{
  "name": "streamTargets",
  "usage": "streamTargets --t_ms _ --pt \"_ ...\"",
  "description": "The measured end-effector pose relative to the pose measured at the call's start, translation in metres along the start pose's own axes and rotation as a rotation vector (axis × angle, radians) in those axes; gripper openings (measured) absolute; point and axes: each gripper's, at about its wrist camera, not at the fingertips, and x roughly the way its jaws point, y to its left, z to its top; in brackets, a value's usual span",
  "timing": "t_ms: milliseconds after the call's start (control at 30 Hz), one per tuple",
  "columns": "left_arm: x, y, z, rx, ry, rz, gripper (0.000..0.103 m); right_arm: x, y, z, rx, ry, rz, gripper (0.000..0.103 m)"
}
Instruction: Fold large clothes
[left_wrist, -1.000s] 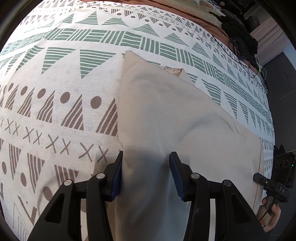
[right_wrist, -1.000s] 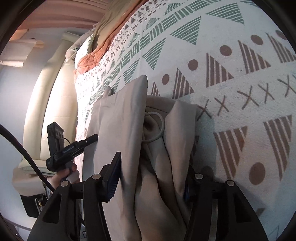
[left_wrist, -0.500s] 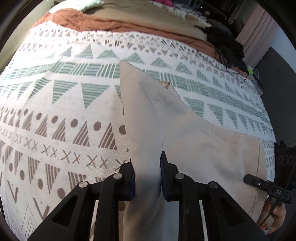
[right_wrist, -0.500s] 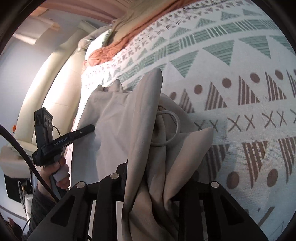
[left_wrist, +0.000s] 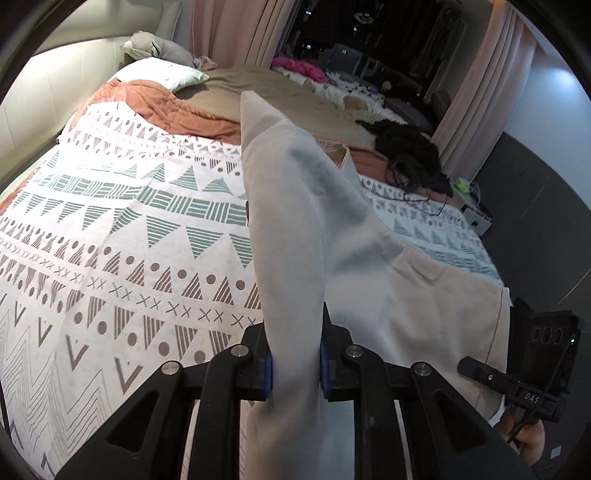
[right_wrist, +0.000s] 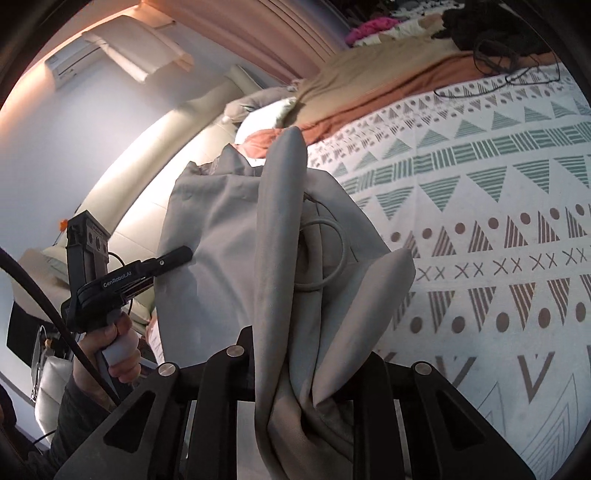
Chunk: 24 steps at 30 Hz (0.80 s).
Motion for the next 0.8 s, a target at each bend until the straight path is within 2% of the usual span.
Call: streamTargets --t_ms 100,167,333,500,800 --pt "-0.029 -0.002 -0.004 -0.005 -0.037 -0.009 0.019 -0.024 0.019 -0.012 -0.023 -0.034 0.014 0.016" --pt "-0.044 -0.006 -0.008 0.026 -0.070 0.013 0.018 -0.039 0.039 -0.019 -0.066 -0.049 0.009 0.016" --pt "-0.081 -0.006 -0.009 0.013 -0.117 -0.002 0.016 -0.057 0.076 -0.027 -0.117 -0.052 -0.003 0.014" --pt "-0.127 0.008 -0.006 -0.012 -0.183 -0.008 0.016 -0.072 0.113 -0.035 -0.153 -0.063 0.021 0.013" --pt "-0.212 0.061 0.012 -0.056 -0.285 0.033 0.015 -0.054 0.192 -0.033 -0.268 -0.054 0.078 0.013"
